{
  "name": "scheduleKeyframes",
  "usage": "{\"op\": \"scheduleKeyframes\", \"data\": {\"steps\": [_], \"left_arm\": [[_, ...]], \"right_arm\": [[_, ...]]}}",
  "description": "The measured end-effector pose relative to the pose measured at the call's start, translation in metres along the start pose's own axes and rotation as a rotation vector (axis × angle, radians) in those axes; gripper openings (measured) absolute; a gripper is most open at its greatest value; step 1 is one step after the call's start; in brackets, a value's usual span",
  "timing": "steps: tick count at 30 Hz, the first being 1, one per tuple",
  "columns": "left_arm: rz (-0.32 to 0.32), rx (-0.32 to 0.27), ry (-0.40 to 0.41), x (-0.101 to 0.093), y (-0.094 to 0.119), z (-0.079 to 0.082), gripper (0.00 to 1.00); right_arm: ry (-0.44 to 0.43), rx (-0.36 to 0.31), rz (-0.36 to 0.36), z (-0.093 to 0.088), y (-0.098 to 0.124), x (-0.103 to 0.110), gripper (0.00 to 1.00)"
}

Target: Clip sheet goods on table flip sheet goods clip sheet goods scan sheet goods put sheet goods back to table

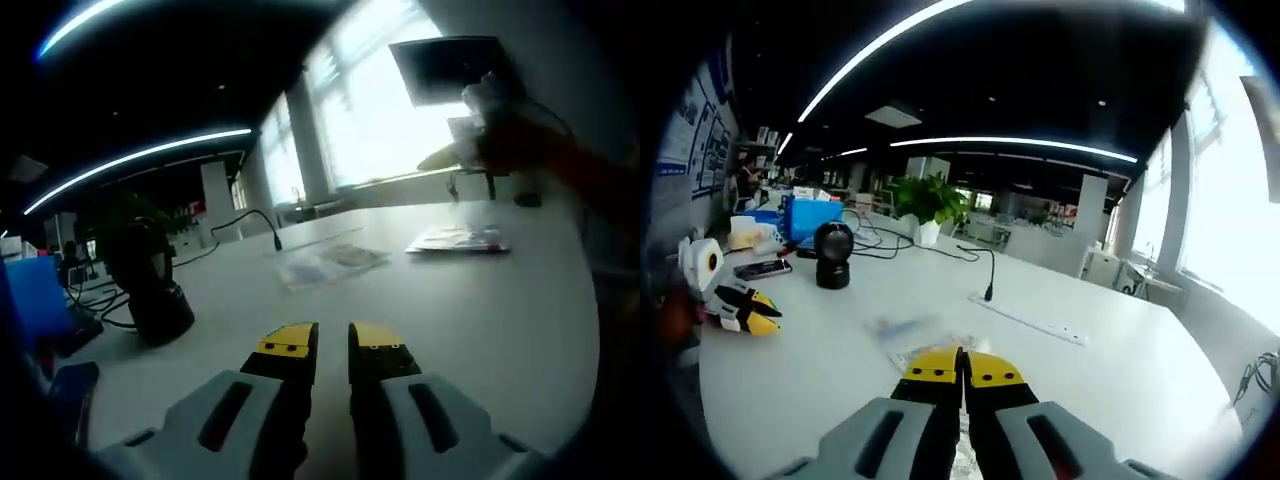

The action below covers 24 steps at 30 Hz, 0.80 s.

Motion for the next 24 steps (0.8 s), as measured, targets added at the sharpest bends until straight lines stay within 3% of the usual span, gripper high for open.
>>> {"op": "scheduleKeyframes", "data": {"steps": [13,24], "left_arm": [[0.003,0.001,0.003,-0.001,0.0,-0.001,0.04],[0.007,0.003,0.009,-0.003,0.002,0.0,0.04]], "right_arm": [[-0.028,-0.037,-0.04,-0.022,0.059,0.0,0.0],[-0.04,-0.07,0.016,-0.041,0.087,0.019,0.0]]}}
Point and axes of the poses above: the point that each gripper's makers call its tool centre point, and the gripper's own axes: y roughly backward along the fingers, x roughly to its left, z roughly out of its top, the point moved 5 cm from there along y, roughly backward along the fingers, and after that the axes turned 4 degrees about -y, right-handed, at the moved point
